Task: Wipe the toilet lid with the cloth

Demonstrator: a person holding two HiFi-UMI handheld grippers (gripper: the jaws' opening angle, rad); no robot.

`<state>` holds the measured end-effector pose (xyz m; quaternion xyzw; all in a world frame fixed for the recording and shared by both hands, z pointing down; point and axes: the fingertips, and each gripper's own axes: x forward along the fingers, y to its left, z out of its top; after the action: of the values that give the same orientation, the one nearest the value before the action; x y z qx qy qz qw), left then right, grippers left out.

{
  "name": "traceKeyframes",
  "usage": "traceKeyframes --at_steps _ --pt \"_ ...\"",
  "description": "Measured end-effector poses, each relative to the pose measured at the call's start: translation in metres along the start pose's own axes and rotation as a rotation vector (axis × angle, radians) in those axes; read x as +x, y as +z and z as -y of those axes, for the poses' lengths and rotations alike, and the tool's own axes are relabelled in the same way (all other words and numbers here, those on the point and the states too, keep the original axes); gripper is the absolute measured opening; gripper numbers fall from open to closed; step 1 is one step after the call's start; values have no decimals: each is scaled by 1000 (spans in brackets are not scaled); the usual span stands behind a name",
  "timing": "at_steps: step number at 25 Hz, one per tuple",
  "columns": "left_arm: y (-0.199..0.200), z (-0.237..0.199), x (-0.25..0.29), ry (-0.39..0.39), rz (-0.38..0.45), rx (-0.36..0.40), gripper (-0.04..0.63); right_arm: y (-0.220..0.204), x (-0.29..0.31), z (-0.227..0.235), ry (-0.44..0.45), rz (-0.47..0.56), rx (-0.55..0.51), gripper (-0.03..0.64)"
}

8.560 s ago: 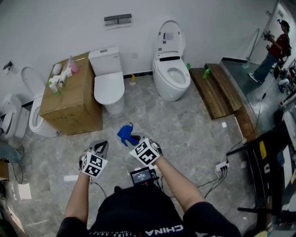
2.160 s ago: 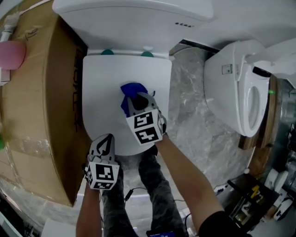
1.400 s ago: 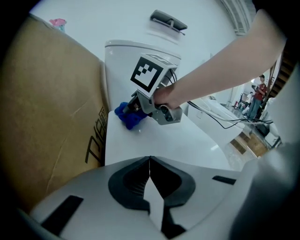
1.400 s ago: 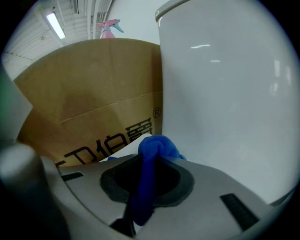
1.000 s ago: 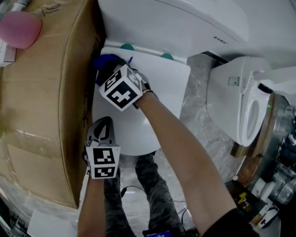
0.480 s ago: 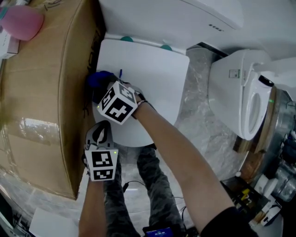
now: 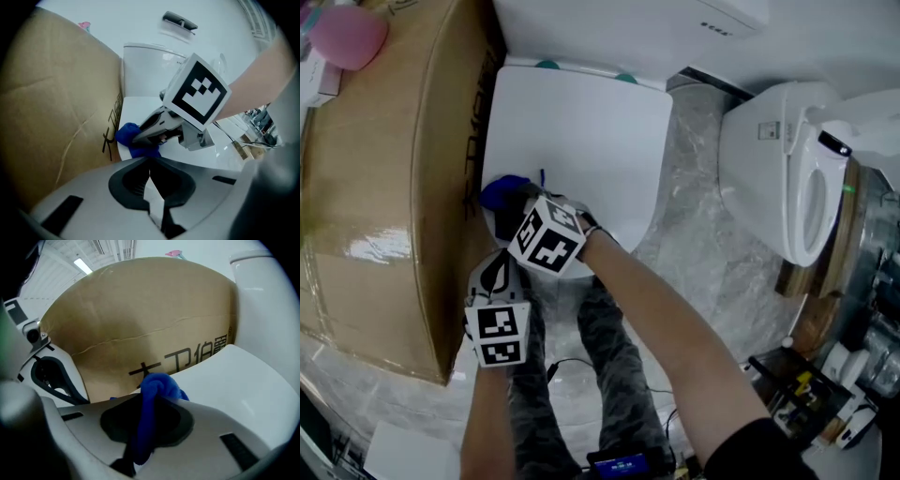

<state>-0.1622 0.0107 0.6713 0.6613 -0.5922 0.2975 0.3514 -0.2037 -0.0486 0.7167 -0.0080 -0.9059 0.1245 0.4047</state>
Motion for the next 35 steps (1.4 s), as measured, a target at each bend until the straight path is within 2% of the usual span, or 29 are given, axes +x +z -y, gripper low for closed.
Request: traceKeyframes --at_steps 9,19,27,32,35 --pt "-19 10 -13 -5 -11 25 11 -54 -23 -59 54 -12 11 57" --pt "-16 38 -8 -47 -36 100 11 -99 -49 -89 64 -29 73 57" --pt "-12 80 8 -101 -55 154 11 -148 -86 -89 62 -35 188 57" --pt "-12 104 21 -134 -84 158 11 -171 -112 -70 43 -49 261 57" --pt "-10 109 29 -142 -100 150 11 -180 -123 -60 29 -62 265 57"
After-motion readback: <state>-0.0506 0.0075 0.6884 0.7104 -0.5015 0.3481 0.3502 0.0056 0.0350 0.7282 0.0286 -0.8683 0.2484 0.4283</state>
